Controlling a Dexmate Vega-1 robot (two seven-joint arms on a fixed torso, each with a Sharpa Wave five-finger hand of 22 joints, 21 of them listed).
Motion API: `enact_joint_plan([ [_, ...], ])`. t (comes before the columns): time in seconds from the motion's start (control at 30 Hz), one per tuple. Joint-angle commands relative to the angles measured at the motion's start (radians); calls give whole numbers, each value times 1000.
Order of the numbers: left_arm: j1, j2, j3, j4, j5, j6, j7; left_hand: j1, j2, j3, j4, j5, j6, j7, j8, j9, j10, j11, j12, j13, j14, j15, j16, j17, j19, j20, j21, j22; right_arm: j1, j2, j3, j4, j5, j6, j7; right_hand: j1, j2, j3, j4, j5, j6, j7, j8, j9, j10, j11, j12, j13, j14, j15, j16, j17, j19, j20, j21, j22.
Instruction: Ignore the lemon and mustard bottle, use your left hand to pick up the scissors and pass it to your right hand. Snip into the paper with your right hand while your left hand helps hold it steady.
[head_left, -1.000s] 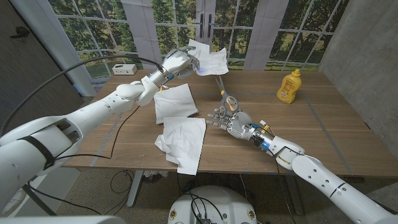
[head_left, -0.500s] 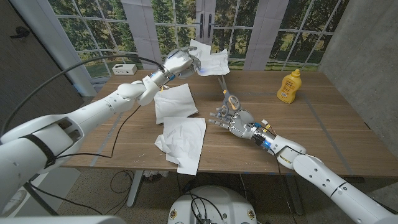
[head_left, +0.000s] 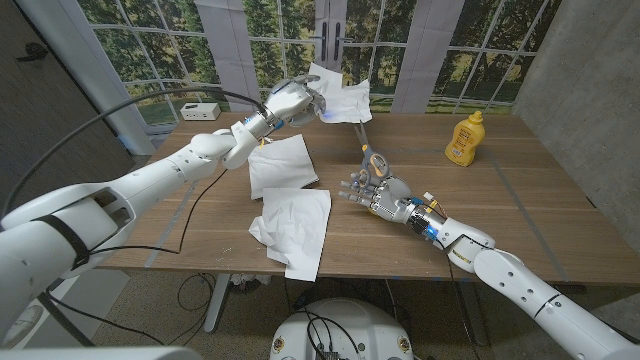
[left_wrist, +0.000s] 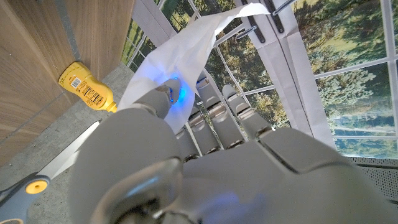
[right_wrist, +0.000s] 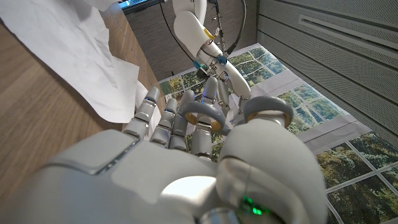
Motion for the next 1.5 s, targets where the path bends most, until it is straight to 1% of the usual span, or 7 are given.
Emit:
enact_joint_plan([
  [0.03,8,6,-4,-16,3,0,0,2,13,10,1,-2,0,2,4,-1,7,-3,49,3,1,-91,1,-1,2,-128,0,4,-1,-2,3,3,0,-8,-8,-1,6,-2,-7,0,0,8,-6,5,4,-1,7,3,7,2,-1,3,5,-1,-2,3],
  [0.33,15,8,-8,-22,3,-3,2,0,13,12,1,-3,0,2,3,-3,5,-3,52,0,0,-91,1,-1,1,-129,0,4,7,8,-3,25,-5,-13,-23,0,8,-1,-8,-1,0,8,-9,6,4,0,10,3,7,2,-1,3,7,-2,-3,3],
  [0.5,17,5,-10,-17,0,-5,8,-1,13,14,1,-4,1,2,6,1,4,-3,54,0,-1,-91,2,0,0,-129,0,4,4,4,5,25,-4,-17,-42,0,8,0,-8,-1,1,8,-10,7,3,1,11,4,6,1,-2,3,7,-2,-4,3],
  [0.7,9,-10,-1,5,2,-12,19,-3,13,16,2,-5,-1,2,3,-3,3,-3,56,-3,-2,-91,2,0,0,-129,0,4,5,4,10,27,-6,-16,-53,0,8,0,-9,-2,1,9,-11,8,2,0,12,3,7,0,-2,3,6,-2,-5,3],
  [0.73,8,-13,0,9,2,-13,21,-3,13,16,2,-5,3,2,7,1,4,-3,56,-3,-3,-91,2,-1,0,-129,0,4,5,3,11,26,-8,-16,-55,-1,8,0,-9,-2,2,9,-11,8,2,0,12,4,7,0,-2,3,6,-1,-5,3],
  [1.13,-9,-38,23,51,-4,-26,40,-4,14,21,0,-8,-2,2,10,4,3,-3,60,-6,-1,-91,2,0,0,-129,0,4,1,5,18,19,-6,-10,-57,0,9,1,-10,-3,4,8,-14,9,3,0,15,3,8,0,-3,4,8,-1,-6,3],
  [1.5,-13,-48,37,68,-13,-24,48,-5,14,24,-1,-11,-2,2,5,-5,2,-3,65,-8,-1,-91,2,0,-1,-129,0,3,24,10,9,28,-11,-18,-42,1,10,3,-11,-4,8,6,-15,11,3,1,17,2,10,0,-3,4,8,-3,-8,3],
])
